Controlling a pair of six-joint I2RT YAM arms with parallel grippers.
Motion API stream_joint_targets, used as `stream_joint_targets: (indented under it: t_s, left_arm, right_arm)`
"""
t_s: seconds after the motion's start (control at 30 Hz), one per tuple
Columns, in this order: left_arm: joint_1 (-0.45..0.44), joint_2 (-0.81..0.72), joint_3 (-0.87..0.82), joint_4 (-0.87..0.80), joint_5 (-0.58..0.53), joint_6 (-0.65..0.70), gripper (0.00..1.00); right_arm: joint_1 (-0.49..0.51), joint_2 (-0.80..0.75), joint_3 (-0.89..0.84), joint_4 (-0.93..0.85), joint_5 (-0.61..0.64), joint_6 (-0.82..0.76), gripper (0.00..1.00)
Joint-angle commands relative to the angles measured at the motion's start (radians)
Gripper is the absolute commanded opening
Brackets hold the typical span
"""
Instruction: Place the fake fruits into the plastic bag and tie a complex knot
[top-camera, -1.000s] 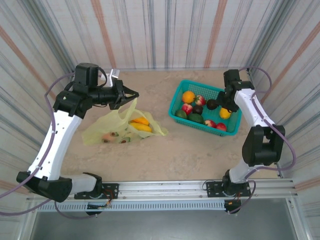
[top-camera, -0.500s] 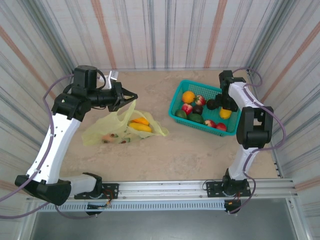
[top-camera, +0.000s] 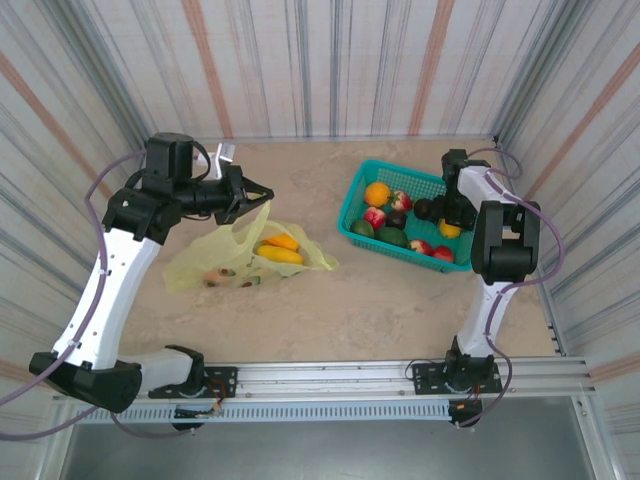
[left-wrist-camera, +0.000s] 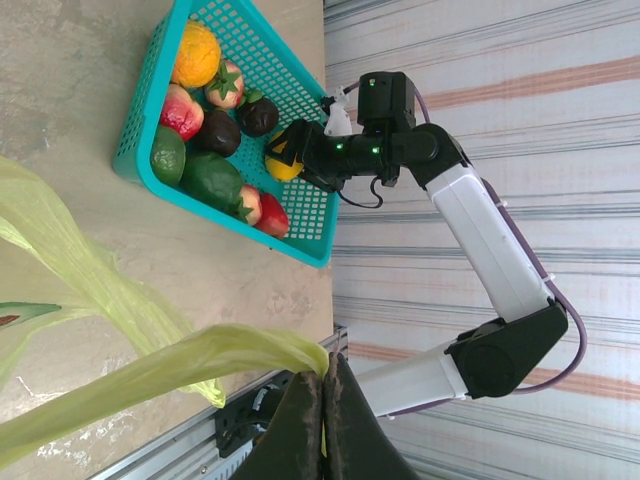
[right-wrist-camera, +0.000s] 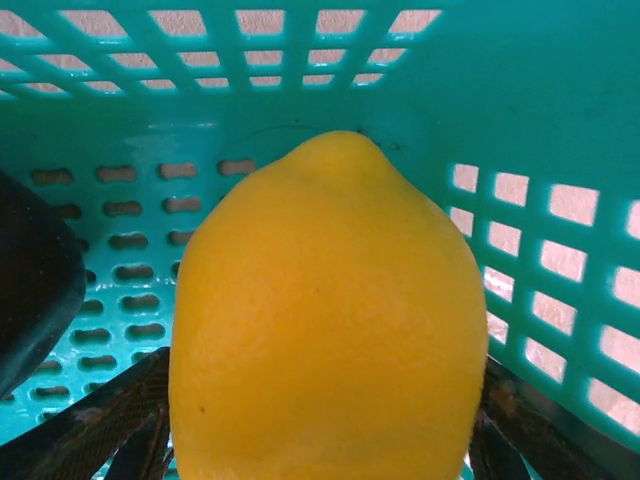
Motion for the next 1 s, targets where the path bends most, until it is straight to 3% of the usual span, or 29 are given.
stream_joint_targets:
  t_s: [0.0, 0.3, 0.53, 0.77, 0.97]
  left_arm:
    - [0.006, -0.010, -0.002, 0.002, -0.018, 0.011, 0.00]
    - [0.007, 0.012, 0.029, -0.014, -0.026, 0.029, 0.00]
    - [0.007, 0.026, 0.040, -0.002, -0.015, 0.027, 0.00]
    - [0.015, 0.028, 0.049, -0.007, -0.011, 0.028, 0.00]
    - [0.033, 0.018, 0.047, -0.021, -0.009, 0.036, 0.00]
  right_arm:
    - [-0.004, 0.024, 0.024, 0.011, -0.024, 0.008, 0.70]
    - [-0.002, -0.058, 0.027, 0.028, 0.004, 0.011, 0.59]
    - [0.022, -0.151, 0.028, 0.022, 0.012, 0.056, 0.58]
    - [0.129, -0.308, 0.017, 0.015, 0.028, 0.111, 0.57]
    - [0.268, -0.409, 0.068, 0.028, -0.055, 0.115, 0.57]
